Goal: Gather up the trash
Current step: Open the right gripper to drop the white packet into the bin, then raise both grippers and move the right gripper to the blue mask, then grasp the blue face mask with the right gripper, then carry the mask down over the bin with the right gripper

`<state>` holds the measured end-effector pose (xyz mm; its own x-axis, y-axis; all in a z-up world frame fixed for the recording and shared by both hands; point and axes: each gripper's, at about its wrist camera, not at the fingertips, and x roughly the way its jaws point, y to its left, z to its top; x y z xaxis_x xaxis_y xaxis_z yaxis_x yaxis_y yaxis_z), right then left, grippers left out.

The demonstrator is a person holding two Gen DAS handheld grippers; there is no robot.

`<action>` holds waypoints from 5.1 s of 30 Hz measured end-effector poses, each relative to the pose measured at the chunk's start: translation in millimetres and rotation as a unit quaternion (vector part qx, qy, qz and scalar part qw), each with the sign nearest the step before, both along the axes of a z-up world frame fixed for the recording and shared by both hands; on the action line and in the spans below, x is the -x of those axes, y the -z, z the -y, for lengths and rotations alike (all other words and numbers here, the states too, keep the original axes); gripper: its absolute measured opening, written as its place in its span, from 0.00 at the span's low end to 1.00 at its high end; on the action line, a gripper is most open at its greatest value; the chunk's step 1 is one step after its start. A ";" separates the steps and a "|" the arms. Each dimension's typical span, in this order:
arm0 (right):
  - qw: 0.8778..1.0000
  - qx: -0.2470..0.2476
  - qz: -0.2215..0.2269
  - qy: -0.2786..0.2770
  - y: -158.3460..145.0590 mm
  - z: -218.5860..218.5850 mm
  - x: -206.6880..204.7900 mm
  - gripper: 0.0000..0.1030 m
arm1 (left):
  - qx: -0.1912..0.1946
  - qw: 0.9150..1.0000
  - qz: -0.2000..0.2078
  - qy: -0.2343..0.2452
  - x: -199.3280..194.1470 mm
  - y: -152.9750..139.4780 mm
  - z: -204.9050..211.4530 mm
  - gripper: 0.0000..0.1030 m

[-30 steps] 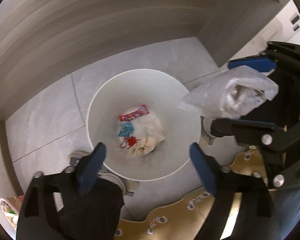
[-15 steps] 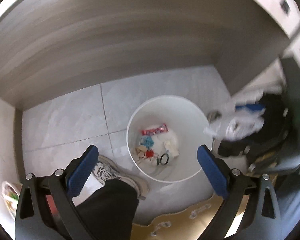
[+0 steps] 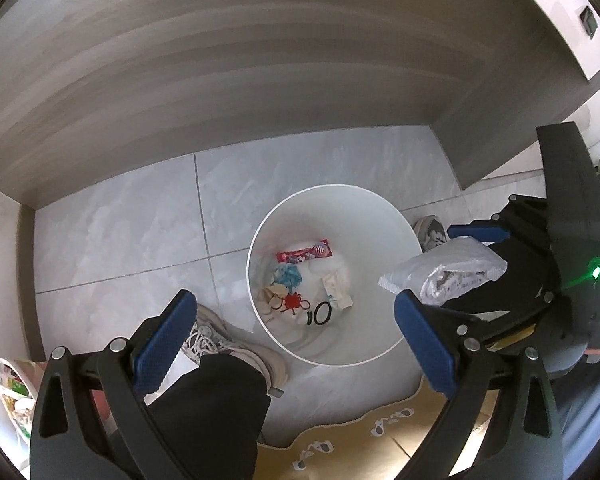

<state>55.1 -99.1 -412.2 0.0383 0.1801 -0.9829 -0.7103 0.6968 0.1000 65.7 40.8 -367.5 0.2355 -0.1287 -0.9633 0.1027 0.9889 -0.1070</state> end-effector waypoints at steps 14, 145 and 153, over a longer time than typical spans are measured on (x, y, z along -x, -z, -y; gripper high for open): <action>1.000 0.007 0.006 0.013 2.4 4.7 8.4 0.88 | -0.018 1.000 0.010 0.011 3.0 -6.5 7.4 0.94; 0.934 -0.219 0.281 0.040 -400.2 62.4 -45.9 0.25 | 0.020 0.959 0.280 -0.038 -10.8 -337.3 17.3 0.94; 0.954 -0.198 0.223 0.011 -317.2 72.1 40.4 0.25 | 0.011 0.976 0.215 -0.032 36.8 -253.0 29.9 0.94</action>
<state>14.6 -171.2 -94.9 0.4449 0.5287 -0.7228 -0.7300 0.6817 0.0493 28.9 10.9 -114.5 0.6256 -0.1196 -0.7709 0.0816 0.9928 -0.0879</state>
